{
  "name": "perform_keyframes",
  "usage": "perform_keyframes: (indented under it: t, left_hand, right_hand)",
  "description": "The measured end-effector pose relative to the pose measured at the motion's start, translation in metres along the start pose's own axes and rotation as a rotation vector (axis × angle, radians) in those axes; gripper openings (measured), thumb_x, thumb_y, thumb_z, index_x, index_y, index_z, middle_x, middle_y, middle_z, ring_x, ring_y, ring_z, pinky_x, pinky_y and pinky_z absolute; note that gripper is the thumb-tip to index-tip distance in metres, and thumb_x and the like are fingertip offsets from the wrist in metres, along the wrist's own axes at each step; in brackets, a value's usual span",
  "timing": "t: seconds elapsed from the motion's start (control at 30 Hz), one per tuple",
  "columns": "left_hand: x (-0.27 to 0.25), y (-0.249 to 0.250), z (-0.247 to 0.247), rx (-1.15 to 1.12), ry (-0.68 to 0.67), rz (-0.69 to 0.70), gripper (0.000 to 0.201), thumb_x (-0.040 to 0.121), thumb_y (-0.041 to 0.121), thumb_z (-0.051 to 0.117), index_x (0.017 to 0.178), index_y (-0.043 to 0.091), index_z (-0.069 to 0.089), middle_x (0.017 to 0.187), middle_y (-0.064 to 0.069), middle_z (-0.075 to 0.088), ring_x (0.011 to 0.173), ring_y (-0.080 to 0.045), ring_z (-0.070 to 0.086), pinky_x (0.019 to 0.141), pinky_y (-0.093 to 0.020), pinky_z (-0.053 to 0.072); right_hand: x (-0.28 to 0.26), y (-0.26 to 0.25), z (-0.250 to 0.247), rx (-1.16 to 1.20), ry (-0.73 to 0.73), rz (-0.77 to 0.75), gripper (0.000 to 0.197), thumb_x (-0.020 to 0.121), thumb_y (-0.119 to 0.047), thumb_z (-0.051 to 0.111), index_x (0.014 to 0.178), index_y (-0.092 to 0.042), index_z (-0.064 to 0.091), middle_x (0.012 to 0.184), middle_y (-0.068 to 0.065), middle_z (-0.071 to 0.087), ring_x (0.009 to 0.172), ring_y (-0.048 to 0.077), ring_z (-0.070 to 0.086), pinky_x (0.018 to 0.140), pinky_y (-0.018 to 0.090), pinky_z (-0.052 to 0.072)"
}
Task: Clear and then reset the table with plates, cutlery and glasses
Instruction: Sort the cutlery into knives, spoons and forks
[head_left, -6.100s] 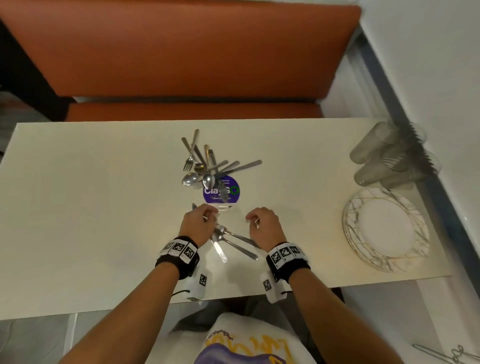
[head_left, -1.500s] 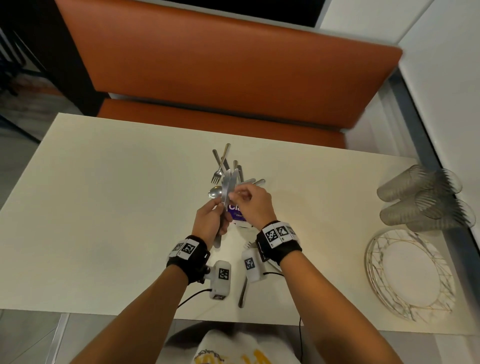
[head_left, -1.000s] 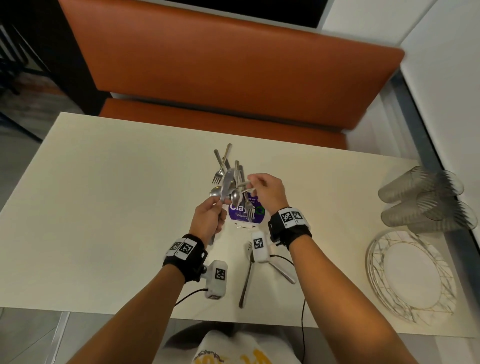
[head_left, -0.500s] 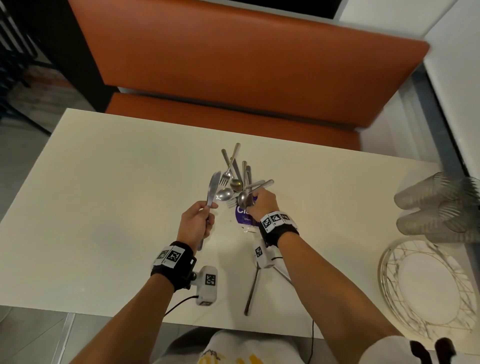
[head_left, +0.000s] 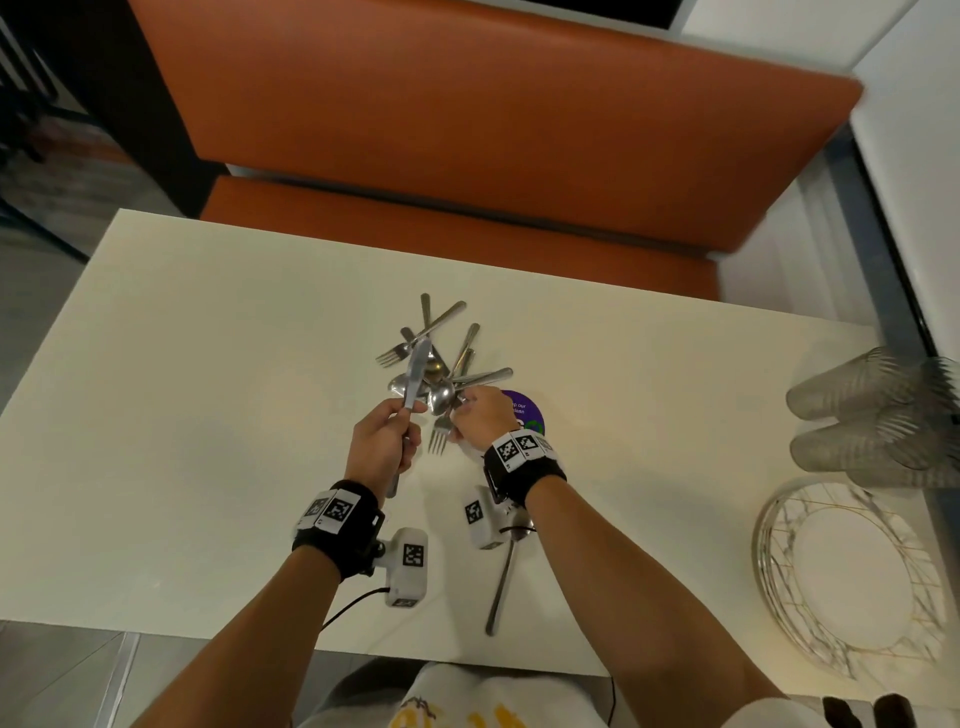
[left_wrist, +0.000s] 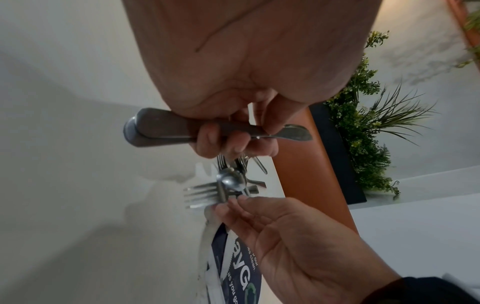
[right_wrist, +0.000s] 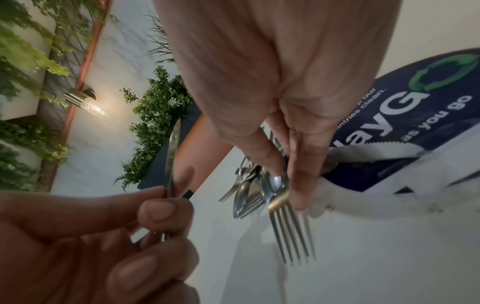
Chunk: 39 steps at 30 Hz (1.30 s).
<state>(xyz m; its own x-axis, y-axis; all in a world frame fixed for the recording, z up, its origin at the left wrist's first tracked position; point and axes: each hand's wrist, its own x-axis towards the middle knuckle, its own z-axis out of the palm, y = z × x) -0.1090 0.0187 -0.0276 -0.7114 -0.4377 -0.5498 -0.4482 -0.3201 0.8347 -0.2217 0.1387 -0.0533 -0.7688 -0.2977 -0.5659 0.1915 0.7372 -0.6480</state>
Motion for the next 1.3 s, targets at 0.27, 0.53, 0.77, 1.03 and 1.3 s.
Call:
perform_keyframes:
  t: [0.27,0.53,0.77,1.03,1.3]
  left_hand:
    - [0.001,-0.004,-0.003,-0.009,0.010,-0.004,0.027,0.105,0.008,0.042,0.105,0.005,0.069,0.063,-0.006,0.051,0.049,-0.015,0.036,0.046,-0.024,0.027]
    - [0.002,-0.006,-0.005,-0.002,0.009,0.001,0.027,0.106,0.008,0.043,0.106,0.006,0.070,0.064,-0.006,0.052,0.050,-0.015,0.039,0.046,-0.025,0.029]
    - [0.003,-0.008,-0.006,-0.017,0.019,-0.013,0.027,0.106,0.009,0.044,0.105,0.007,0.070,0.064,-0.006,0.054,0.051,-0.014,0.040,0.045,-0.023,0.030]
    - [0.002,-0.011,-0.006,-0.029,0.027,-0.020,0.026,0.106,0.009,0.044,0.106,0.006,0.070,0.066,-0.007,0.055,0.051,-0.013,0.041,0.044,-0.021,0.032]
    - [0.000,-0.014,-0.003,-0.028,0.024,-0.021,0.027,0.106,0.009,0.044,0.106,0.005,0.070,0.065,-0.005,0.055,0.051,-0.014,0.041,0.045,-0.022,0.031]
  right_hand:
    - [0.001,0.025,-0.019,-0.047,0.192,-0.066,0.022,0.088,-0.001,0.059,0.103,-0.005,0.075,0.097,0.009,0.075,0.090,0.021,0.071,0.082,0.023,0.056]
    - [0.006,0.043,-0.020,-0.245,0.137,-0.131,0.022,0.080,-0.014,0.082,0.098,-0.013,0.071,0.101,0.006,0.062,0.086,0.022,0.060,0.077,0.031,0.053]
    - [0.012,0.046,-0.022,-0.298,0.145,-0.183,0.011,0.080,-0.013,0.081,0.087,-0.013,0.074,0.092,0.005,0.063,0.079,0.021,0.060,0.068,0.027,0.050]
    - [0.017,0.051,-0.039,-0.149,0.205,-0.161,0.015,0.084,-0.001,0.073,0.091,-0.014,0.078,0.089,0.006,0.072,0.081,0.019,0.066,0.079,0.029,0.056]
    - [0.010,0.055,-0.040,-0.259,0.142,-0.165,0.024,0.076,-0.011,0.085,0.096,-0.015,0.072,0.099,0.004,0.060,0.086,0.019,0.058,0.075,0.026,0.049]
